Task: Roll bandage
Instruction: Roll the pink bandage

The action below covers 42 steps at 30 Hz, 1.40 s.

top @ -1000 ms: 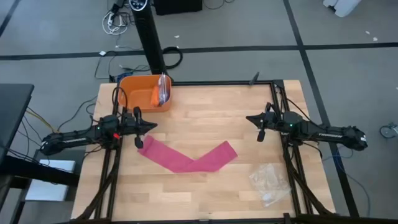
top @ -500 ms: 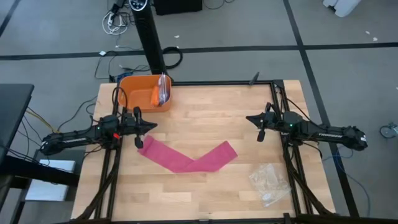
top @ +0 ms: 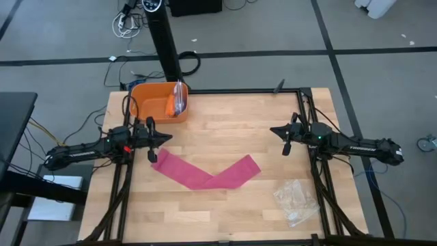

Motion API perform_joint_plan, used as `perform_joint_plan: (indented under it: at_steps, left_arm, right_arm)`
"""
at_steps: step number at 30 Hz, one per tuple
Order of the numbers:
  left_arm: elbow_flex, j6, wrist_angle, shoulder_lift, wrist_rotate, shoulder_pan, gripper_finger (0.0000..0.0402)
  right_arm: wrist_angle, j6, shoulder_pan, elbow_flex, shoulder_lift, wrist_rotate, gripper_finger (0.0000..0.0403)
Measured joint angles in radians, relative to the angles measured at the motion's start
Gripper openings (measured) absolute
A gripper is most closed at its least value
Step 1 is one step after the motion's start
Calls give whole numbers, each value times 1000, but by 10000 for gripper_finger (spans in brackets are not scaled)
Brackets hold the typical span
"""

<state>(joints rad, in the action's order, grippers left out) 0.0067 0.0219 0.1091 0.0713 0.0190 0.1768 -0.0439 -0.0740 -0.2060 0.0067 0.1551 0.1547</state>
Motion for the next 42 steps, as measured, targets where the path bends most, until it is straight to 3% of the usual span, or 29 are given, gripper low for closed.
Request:
perform_joint_plan:
  at_steps: [12,19,24,29,36,42]
  left_arm:
    - [0,-4,210,0,-2,0,15]
    - [0,-77,235,0,20,0,15]
    - [0,95,226,27,35,-1,15]
    - [0,175,252,101,34,-1,15]
    - [0,87,268,270,32,-1,15]
    - [0,-57,391,424,-91,-1,15]
  right_arm:
    - [0,0,0,0,0,0,8]
    - [0,0,0,0,0,0,6]
    - [0,0,0,0,0,0,8]
    - [0,0,0,0,0,0,7]
    - [0,0,0,0,0,0,8]
    - [0,0,0,0,0,0,6]
